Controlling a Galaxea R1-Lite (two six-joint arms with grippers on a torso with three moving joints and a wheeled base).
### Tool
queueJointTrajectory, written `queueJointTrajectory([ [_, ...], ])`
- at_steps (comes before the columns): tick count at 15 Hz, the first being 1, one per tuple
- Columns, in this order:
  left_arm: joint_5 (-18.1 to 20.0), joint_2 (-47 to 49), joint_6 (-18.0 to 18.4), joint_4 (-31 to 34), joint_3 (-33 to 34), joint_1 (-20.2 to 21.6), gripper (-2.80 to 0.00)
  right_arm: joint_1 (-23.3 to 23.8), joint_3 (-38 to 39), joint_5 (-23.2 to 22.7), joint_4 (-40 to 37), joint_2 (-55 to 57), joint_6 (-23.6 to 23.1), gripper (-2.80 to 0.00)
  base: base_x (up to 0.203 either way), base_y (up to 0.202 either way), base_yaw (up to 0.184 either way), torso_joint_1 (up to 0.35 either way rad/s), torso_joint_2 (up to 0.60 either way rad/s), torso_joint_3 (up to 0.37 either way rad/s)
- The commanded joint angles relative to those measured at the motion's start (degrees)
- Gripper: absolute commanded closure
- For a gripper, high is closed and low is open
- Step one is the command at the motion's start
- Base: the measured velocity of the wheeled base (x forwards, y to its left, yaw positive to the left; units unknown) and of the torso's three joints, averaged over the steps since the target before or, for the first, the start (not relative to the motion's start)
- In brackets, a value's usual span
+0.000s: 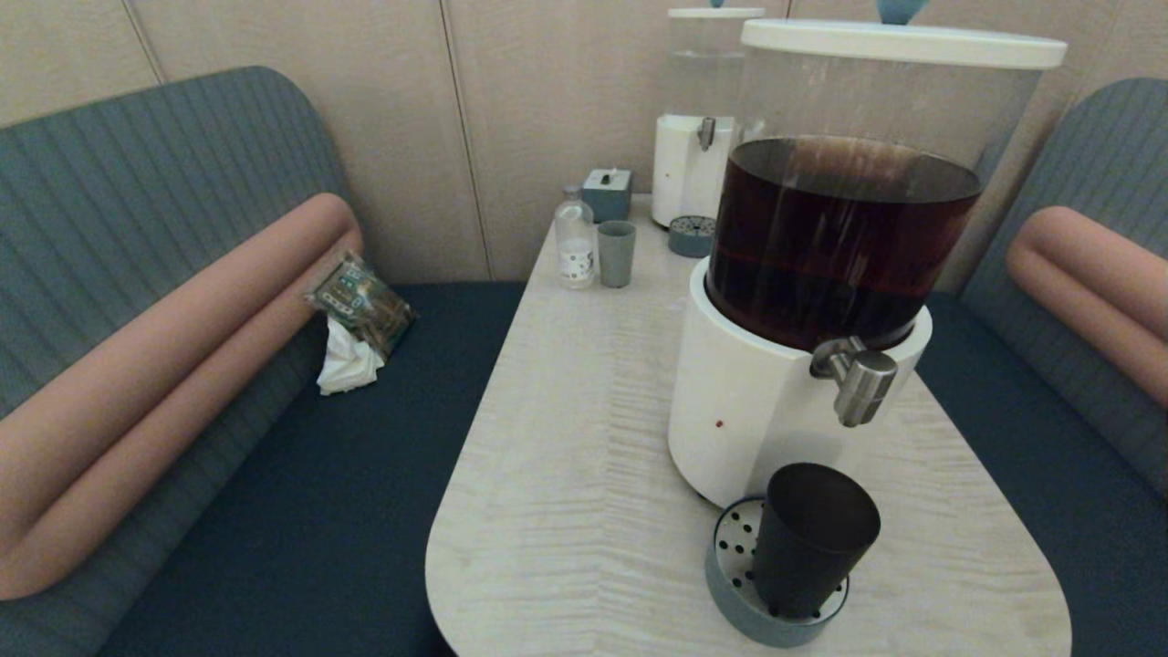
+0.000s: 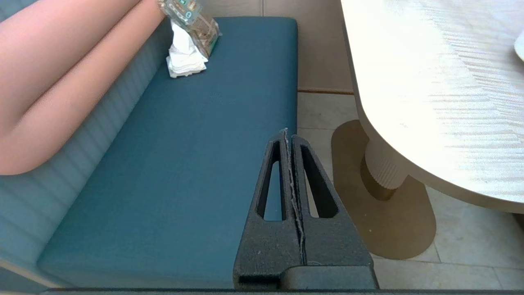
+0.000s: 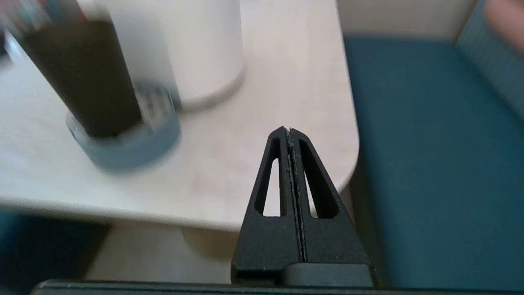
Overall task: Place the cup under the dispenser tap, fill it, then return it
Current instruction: Turn on the faucet
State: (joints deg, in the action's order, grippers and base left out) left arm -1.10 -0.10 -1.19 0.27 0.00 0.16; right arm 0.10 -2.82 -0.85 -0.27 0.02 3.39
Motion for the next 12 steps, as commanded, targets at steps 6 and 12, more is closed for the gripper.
queueJointTrajectory([
  [6, 0.0, 0.1, 0.0, 0.0, 0.1, 0.0, 0.00, 0.0, -26.2, -1.5, -7.9, 8.2, 4.0, 0.00, 0.000, 0.000, 0.000, 0.000, 0.00, 0.000],
  [12, 0.0, 0.1, 0.0, 0.0, 0.1, 0.0, 0.00, 0.0, -32.1, -2.5, -10.2, 19.7, 6.3, 0.00, 0.000, 0.000, 0.000, 0.000, 0.00, 0.000],
])
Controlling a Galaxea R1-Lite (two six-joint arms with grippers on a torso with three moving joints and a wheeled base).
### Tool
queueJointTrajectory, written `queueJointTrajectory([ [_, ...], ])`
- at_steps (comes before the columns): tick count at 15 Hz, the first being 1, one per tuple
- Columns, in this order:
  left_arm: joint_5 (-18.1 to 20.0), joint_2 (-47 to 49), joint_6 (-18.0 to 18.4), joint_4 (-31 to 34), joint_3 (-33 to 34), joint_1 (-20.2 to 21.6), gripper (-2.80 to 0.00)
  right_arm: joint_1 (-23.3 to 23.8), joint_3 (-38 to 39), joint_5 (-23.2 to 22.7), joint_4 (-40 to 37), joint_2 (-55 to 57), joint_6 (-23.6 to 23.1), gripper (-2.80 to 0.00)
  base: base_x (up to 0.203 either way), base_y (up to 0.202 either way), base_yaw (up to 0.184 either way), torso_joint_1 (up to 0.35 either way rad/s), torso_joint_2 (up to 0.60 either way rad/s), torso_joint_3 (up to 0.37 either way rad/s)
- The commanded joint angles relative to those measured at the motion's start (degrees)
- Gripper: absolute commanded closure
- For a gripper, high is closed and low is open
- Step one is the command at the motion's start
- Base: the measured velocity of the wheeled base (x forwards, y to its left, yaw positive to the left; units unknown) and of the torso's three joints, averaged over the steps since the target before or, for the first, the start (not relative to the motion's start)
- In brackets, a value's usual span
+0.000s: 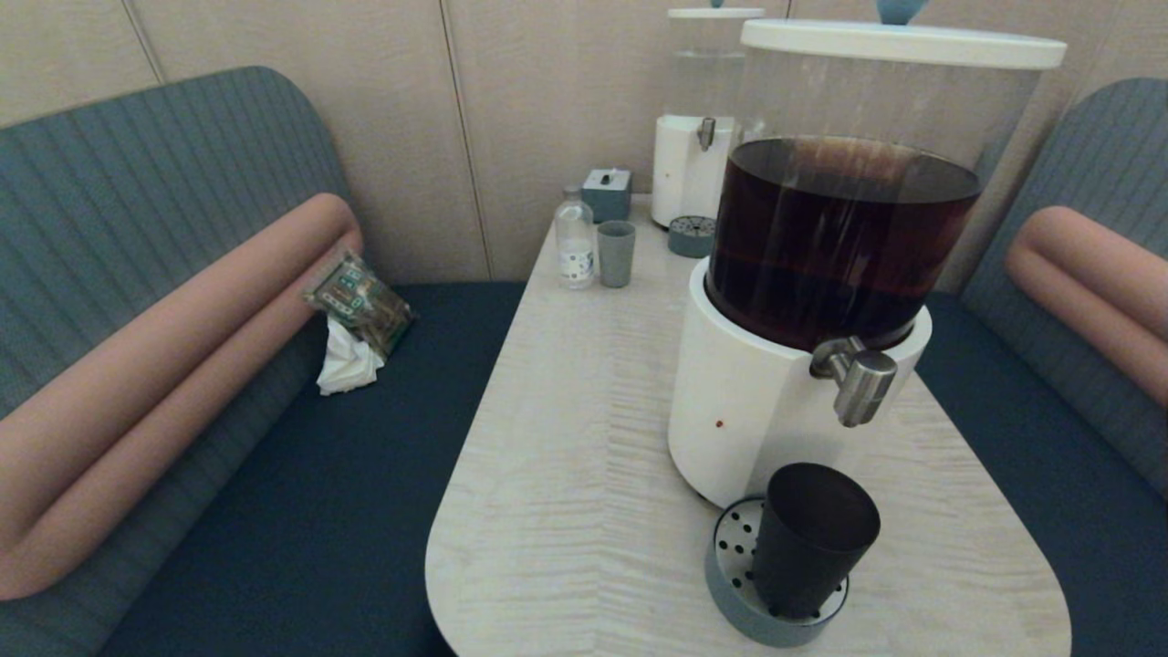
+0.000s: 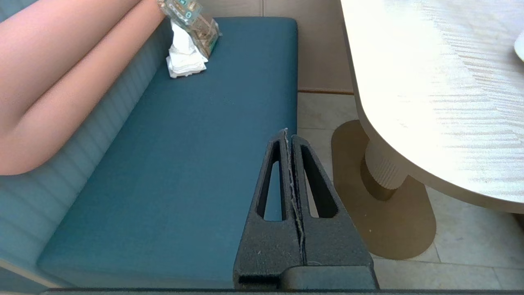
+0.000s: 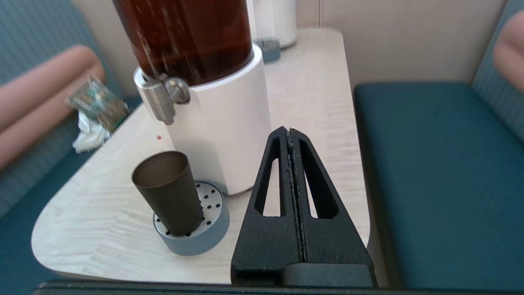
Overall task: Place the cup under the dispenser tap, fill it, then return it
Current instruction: Turn on the faucet
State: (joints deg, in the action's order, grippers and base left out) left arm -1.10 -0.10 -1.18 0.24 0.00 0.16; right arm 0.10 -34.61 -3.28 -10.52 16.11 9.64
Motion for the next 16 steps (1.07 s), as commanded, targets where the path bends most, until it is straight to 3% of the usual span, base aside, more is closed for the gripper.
queueJointTrajectory([
  [1, 0.0, 0.1, 0.0, 0.0, 0.1, 0.0, 0.00, 0.0, -0.6, -0.3, 0.3, 5.2, 0.0, 0.00, 0.000, 0.000, 0.000, 0.000, 0.00, 0.000],
  [7, 0.0, 0.1, 0.0, 0.0, 0.1, 0.0, 0.00, -2.2, -5.9, -1.4, 0.7, 19.3, 0.3, 0.00, 0.000, 0.000, 0.000, 0.000, 0.00, 0.000],
  [10, 0.0, 0.1, -0.1, 0.0, 0.1, 0.0, 0.00, -3.3, -12.5, -2.3, 0.2, 29.4, 0.4, 0.00, 0.000, 0.000, 0.000, 0.000, 0.00, 0.000],
  [16, 0.0, 0.1, 0.0, 0.0, 0.1, 0.0, 0.00, -13.4, -25.5, -2.2, -5.5, 47.3, 0.5, 0.00, 0.000, 0.000, 0.000, 0.000, 0.00, 0.000],
])
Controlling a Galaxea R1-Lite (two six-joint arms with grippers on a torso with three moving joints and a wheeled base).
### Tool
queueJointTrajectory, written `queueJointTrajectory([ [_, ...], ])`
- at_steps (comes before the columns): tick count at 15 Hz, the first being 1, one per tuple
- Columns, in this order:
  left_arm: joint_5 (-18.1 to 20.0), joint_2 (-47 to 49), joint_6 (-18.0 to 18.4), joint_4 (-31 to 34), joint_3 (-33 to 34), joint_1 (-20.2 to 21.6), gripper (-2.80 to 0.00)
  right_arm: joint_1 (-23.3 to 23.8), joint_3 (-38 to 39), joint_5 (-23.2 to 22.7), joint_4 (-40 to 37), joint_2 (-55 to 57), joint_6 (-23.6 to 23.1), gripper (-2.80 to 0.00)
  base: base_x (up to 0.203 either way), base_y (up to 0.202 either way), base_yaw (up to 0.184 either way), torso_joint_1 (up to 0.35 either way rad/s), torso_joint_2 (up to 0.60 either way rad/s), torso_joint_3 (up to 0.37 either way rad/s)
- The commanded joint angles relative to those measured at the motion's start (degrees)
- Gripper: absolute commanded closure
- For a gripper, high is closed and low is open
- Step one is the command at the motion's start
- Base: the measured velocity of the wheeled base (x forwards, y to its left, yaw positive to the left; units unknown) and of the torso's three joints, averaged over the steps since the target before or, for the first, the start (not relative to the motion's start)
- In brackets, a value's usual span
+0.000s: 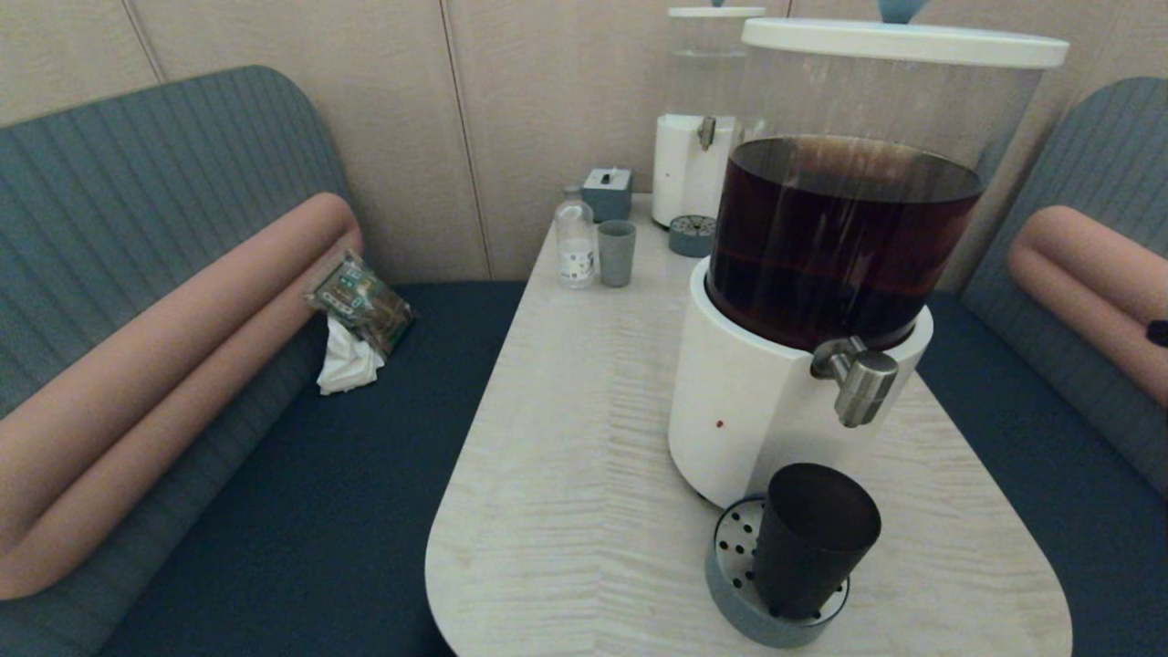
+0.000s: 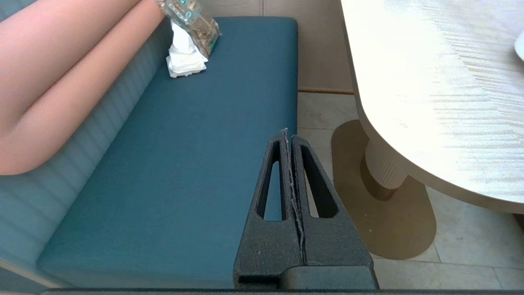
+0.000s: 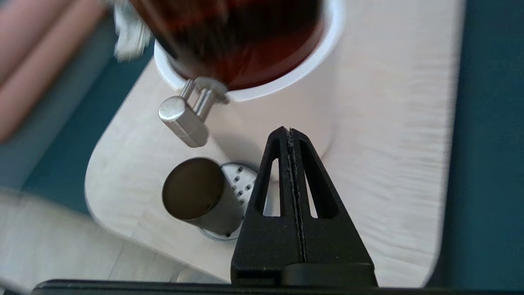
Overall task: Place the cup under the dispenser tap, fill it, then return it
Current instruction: Turn on the faucet
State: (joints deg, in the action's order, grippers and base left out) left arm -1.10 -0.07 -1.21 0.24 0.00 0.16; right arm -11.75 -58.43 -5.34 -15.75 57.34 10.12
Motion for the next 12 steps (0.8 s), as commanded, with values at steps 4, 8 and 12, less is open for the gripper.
queueJointTrajectory([
  [4, 0.0, 0.1, 0.0, 0.0, 0.1, 0.0, 0.00, -2.9, -4.7, -0.6, 0.3, 15.9, -0.1, 0.00, 0.000, 0.000, 0.000, 0.000, 0.00, 0.000],
  [8, 0.0, 0.1, 0.0, 0.0, 0.1, 0.0, 0.00, -2.5, -11.8, -6.6, 0.4, 20.4, -0.1, 0.00, 0.000, 0.000, 0.000, 0.000, 0.00, 0.000],
  [12, 0.0, 0.1, 0.0, 0.0, 0.1, 0.0, 0.00, -2.0, -13.2, -11.2, 0.4, 22.2, 0.0, 0.00, 0.000, 0.000, 0.000, 0.000, 0.00, 0.000],
])
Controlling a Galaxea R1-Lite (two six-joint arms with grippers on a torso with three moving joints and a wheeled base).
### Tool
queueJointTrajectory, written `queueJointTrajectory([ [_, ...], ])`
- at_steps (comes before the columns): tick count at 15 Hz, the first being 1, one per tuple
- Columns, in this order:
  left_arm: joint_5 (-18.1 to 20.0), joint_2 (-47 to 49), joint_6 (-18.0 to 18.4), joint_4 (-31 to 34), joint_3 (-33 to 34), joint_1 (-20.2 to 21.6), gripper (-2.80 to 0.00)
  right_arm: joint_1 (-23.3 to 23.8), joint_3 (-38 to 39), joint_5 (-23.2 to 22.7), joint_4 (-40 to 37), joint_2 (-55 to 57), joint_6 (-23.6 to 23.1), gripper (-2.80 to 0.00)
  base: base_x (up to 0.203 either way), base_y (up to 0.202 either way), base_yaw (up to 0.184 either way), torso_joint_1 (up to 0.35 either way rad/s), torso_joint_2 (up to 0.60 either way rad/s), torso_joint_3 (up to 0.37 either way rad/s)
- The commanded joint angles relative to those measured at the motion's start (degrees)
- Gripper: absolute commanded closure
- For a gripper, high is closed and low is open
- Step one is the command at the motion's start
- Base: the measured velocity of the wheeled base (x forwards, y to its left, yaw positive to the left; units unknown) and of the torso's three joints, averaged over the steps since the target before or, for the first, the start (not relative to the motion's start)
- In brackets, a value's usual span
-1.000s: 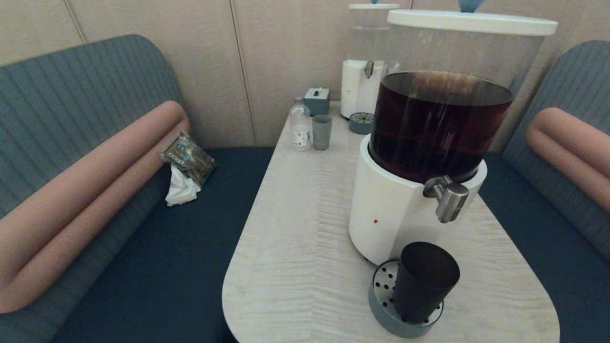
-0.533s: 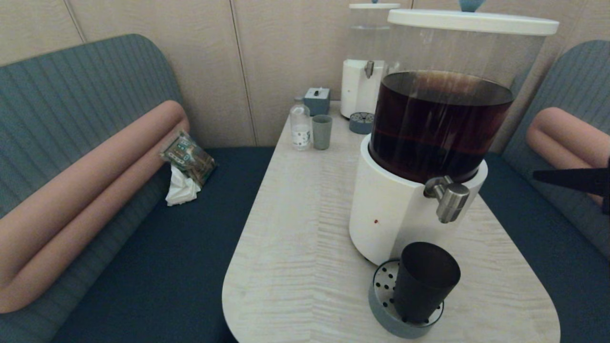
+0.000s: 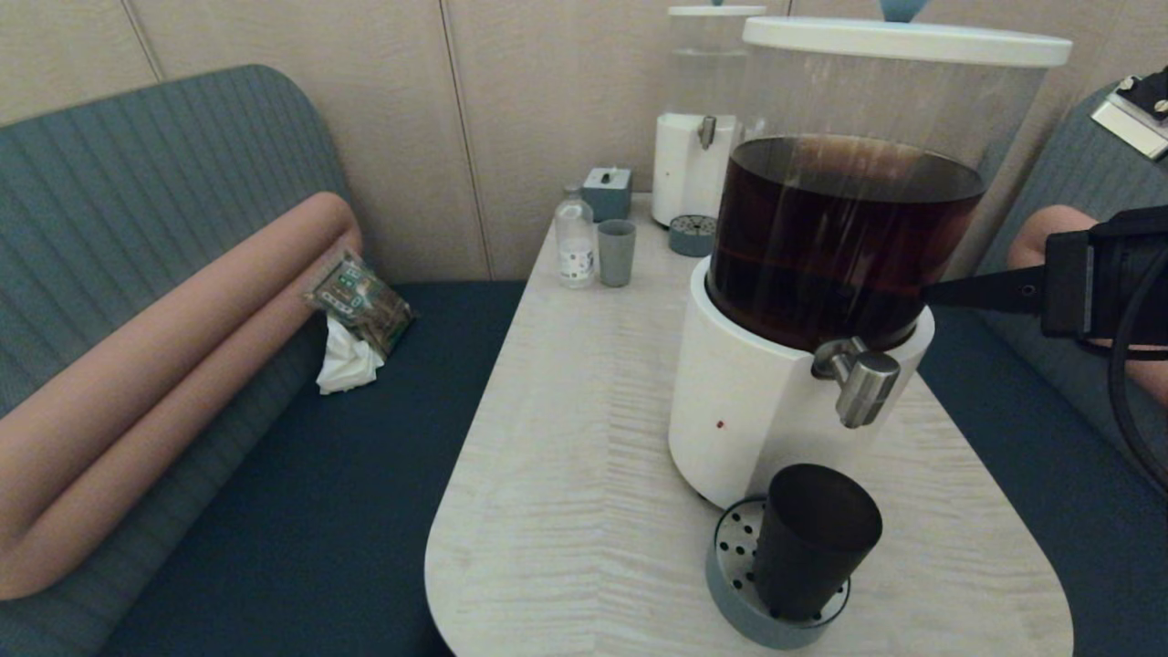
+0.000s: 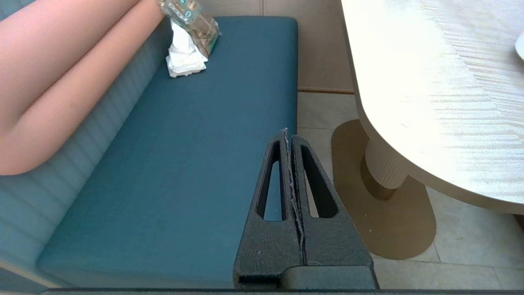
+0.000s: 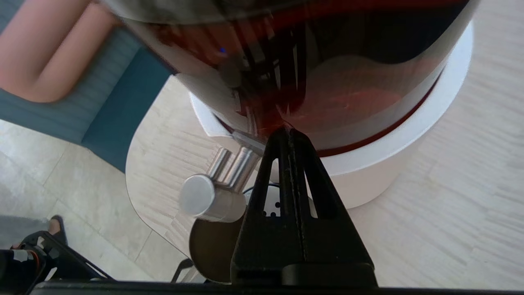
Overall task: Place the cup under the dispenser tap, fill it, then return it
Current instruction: Turn on the faucet
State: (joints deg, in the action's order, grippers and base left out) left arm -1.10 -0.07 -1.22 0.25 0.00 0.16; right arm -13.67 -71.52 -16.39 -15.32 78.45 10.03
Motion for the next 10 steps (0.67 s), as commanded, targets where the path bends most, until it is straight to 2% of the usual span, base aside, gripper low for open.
queueJointTrajectory([
  [1, -0.1, 0.1, 0.0, 0.0, 0.1, 0.0, 0.00, -0.2, 0.1, -0.2, -0.1, 1.4, 0.1, 0.00, 0.000, 0.000, 0.000, 0.000, 0.00, 0.000],
  [10, 0.0, 0.1, 0.0, 0.0, 0.1, 0.0, 0.00, -2.4, 3.8, -0.1, -0.1, 0.7, 0.3, 0.00, 0.000, 0.000, 0.000, 0.000, 0.00, 0.000],
])
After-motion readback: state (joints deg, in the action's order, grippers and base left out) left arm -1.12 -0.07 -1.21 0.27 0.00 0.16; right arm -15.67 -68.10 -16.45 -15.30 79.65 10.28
